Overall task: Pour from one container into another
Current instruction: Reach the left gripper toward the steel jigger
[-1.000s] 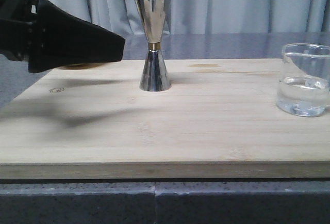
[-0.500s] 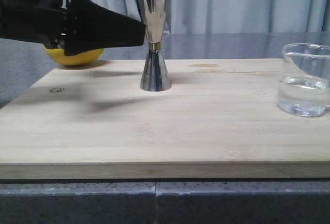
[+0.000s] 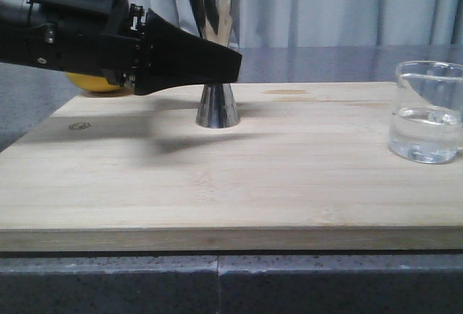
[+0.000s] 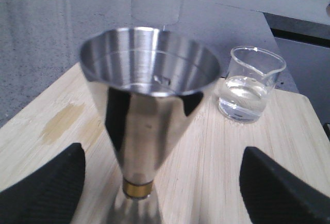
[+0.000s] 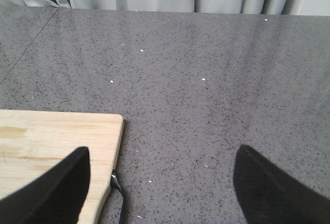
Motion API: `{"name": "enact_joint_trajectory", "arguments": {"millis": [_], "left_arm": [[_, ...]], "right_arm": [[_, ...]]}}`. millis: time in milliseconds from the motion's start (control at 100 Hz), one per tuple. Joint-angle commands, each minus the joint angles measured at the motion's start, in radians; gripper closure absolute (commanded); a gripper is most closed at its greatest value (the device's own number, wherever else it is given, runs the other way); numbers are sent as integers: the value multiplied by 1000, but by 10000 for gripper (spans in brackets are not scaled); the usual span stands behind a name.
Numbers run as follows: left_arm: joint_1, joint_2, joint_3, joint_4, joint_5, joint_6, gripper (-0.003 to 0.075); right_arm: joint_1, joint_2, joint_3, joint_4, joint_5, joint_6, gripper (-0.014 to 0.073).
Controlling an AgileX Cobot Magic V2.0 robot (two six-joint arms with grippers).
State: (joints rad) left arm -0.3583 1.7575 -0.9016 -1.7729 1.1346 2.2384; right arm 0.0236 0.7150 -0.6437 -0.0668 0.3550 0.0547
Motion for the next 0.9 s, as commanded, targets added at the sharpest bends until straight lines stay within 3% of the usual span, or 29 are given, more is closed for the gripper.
{"name": "enact_joint_trajectory", "arguments": {"millis": [0,240,600,890], "left_arm": [[-10,-38,-26,-79,69,0,176],[-10,-38,-26,-79,44,0,181],[-10,-38,-26,-79,40,0,420],[-10,-38,-26,-75,17,0,470]], "right_arm": [[1,3,-36,-12,-78,-4,93],[1,3,-36,-12,-79,-4,93],[1,3,-36,-12,-86,-4,93],[1,3,-36,-12,-93,-4,93]]}}
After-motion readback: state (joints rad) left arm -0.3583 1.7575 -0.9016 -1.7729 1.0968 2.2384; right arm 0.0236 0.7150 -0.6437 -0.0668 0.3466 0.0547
